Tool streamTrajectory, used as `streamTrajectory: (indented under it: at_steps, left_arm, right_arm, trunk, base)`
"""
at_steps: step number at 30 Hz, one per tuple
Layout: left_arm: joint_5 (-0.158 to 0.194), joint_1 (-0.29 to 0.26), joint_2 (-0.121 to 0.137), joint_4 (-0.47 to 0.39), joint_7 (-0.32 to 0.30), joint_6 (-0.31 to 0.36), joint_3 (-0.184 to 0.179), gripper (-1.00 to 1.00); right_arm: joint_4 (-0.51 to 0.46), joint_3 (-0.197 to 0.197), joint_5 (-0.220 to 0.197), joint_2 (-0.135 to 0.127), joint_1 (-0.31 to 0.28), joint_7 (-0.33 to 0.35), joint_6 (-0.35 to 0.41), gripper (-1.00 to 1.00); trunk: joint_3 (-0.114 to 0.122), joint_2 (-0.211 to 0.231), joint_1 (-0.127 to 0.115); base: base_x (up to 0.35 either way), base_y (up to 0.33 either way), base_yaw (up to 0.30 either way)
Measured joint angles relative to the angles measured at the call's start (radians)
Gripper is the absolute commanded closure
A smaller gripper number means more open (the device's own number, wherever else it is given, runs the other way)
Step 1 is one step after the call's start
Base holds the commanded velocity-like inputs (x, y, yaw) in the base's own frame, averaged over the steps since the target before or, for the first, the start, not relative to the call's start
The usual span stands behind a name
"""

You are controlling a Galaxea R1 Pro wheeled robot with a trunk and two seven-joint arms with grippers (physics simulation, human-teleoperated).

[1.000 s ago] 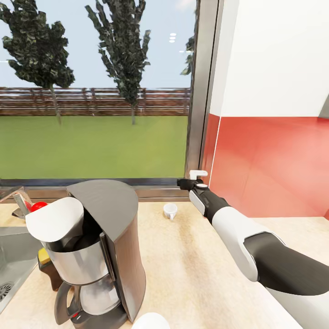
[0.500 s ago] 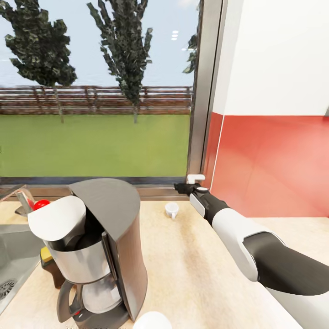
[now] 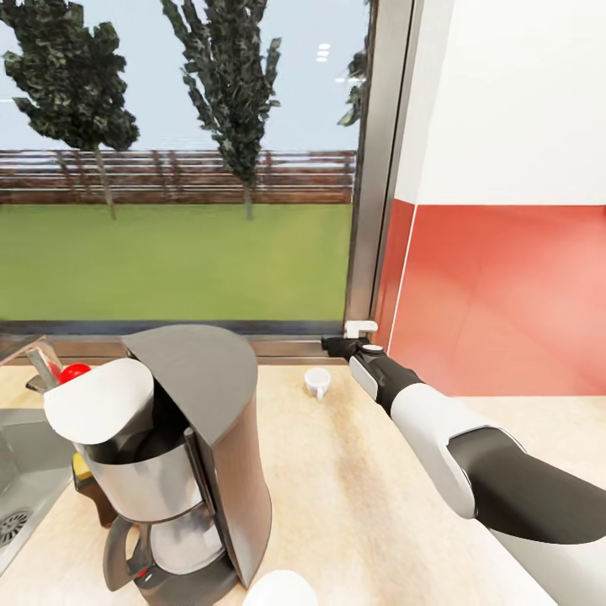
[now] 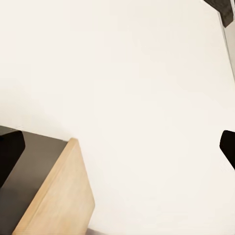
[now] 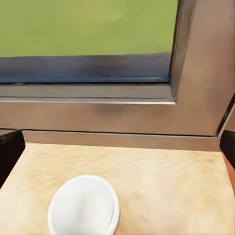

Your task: Set up a coffee station on the kitchen countertop: keep the coffee maker on the countertop, move the bottle of coffee from the kitchen shelf to the counter next to the coffee maker, place a paper coffee filter on top of the coffee maker, put the saucer next to the coffee maker with the coffee cup on the saucer, and place the electric kettle next to the coffee maker.

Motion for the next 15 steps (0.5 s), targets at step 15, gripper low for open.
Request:
streamTrajectory:
  at_steps: [15]
  left_arm:
    - [0.0,0.001,0.0,0.0,0.0,0.0,0.0,-1.0]
  right_arm:
    - [0.006,0.0,0.0,0.0,0.0,-0.001,-0.001,-1.0]
  trunk:
    - [-0.024,0.0,0.0]
  base:
    - [0.0,0.0,0.0]
